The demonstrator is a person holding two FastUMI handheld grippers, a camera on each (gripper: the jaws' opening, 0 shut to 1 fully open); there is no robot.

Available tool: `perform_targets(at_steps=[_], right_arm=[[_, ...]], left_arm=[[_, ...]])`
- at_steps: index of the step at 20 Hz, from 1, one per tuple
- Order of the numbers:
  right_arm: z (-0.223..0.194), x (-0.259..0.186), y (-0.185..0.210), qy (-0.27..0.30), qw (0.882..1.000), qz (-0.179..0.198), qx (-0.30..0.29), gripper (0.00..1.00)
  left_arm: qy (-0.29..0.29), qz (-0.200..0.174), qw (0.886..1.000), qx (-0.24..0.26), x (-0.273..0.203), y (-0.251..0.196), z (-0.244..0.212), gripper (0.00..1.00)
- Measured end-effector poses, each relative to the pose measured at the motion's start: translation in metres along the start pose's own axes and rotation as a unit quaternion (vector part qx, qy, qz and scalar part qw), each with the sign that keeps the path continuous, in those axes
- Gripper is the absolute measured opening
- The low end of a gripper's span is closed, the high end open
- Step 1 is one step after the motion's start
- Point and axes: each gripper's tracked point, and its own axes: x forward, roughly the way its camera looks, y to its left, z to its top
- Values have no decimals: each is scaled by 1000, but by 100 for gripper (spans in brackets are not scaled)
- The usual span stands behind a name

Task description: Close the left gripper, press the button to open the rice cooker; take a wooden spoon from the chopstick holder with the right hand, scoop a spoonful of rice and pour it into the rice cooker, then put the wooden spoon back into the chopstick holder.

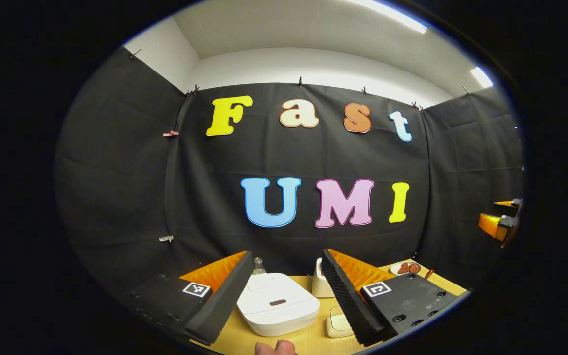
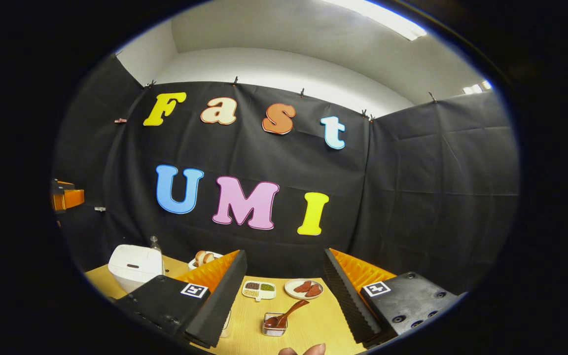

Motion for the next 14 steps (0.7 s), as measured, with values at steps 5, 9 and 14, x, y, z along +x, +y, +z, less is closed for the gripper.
perform_targets(at_steps=[5, 9, 14], right_arm=[[2, -2, -4, -2, 1000, -2, -1, 98], [2, 0, -6, -5, 1000, -5, -7, 96], [-1, 2, -9, -7, 1000, -8, -11, 98]], left_arm=[[-3, 0, 1000, -2, -2, -1, 3, 96], [-7, -3, 1000, 3, -1, 2, 5, 96], [-13, -21, 1000, 10, 0, 1, 7, 96]])
